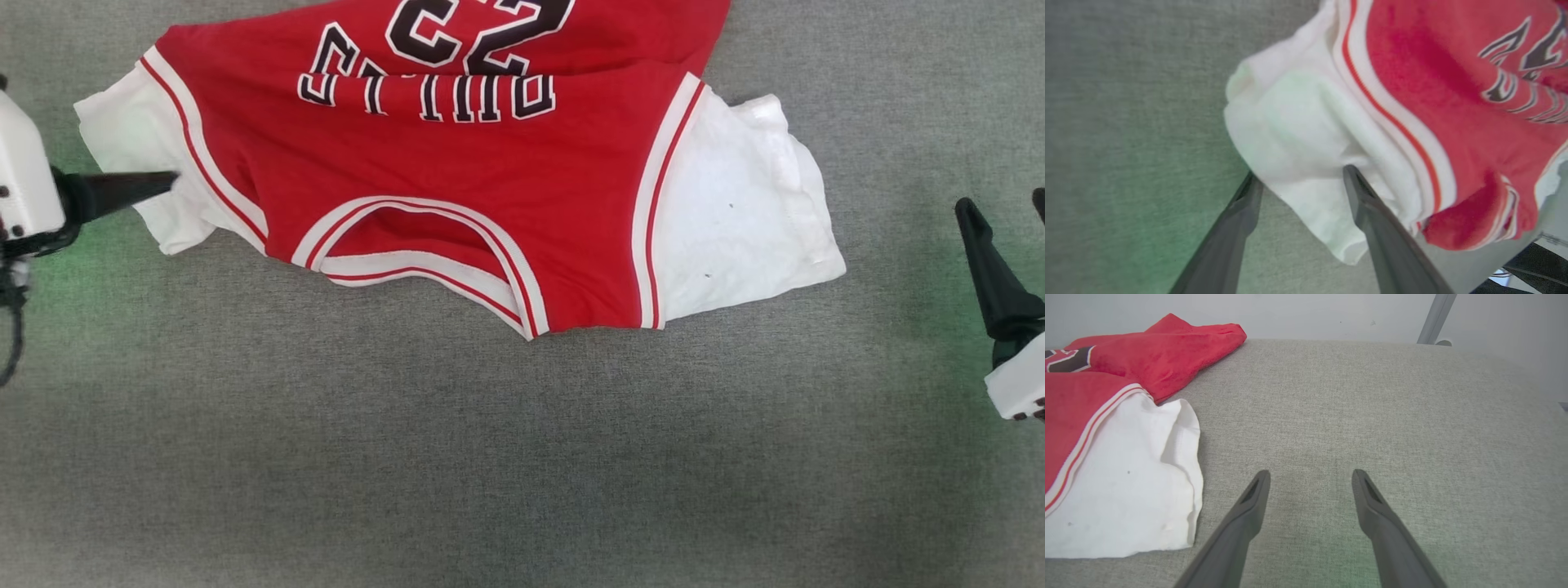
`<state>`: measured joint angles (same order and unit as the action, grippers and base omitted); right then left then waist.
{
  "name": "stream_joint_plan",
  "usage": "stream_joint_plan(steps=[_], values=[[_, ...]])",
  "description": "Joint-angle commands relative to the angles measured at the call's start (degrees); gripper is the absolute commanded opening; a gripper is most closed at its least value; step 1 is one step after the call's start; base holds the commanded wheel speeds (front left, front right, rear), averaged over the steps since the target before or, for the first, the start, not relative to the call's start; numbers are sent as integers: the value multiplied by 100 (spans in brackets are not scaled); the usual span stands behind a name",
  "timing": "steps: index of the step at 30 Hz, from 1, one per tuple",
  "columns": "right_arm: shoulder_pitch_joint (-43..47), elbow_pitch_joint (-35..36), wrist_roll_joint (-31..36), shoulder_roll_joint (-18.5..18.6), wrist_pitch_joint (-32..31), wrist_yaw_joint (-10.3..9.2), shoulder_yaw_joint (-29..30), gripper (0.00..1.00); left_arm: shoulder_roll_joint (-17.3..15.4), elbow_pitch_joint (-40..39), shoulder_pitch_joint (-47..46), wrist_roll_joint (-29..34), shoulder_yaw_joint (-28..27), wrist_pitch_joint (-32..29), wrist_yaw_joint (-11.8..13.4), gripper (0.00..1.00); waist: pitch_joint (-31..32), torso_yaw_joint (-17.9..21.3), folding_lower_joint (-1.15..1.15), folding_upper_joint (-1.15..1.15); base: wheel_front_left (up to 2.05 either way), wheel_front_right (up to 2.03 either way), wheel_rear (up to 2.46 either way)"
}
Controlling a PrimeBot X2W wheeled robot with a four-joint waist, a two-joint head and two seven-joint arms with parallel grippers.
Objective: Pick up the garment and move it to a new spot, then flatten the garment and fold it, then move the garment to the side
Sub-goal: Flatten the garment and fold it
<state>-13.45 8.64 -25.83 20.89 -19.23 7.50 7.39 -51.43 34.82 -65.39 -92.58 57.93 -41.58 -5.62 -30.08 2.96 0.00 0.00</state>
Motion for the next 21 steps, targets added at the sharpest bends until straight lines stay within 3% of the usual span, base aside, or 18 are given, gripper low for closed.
stream_joint_plan(steps=[1,2,4,10,15,21], values=[[54,27,4,-16,14,-1,28,100,379,-92,308,-322,0,-117,-75,48,-7,10,0,0,0,0,0],[64,31,5,-16,13,-1,47,100,372,-118,313,-371,-29,-149,-91,36,-8,9,0,0,0,0,0],[66,49,11,-22,0,-1,83,100,379,-135,354,-475,-80,-164,-114,0,-8,-5,0,0,0,0,0],[24,116,66,-9,-80,-1,95,100,306,26,352,-273,-102,133,-137,0,50,-127,0,0,0,0,0],[3,113,64,20,-132,-1,52,100,-97,214,163,159,-90,404,-163,0,126,-242,0,0,0,0,0],[-5,86,59,17,-141,-1,-22,100,-296,503,82,647,91,595,-159,0,180,-245,0,0,0,0,0]])
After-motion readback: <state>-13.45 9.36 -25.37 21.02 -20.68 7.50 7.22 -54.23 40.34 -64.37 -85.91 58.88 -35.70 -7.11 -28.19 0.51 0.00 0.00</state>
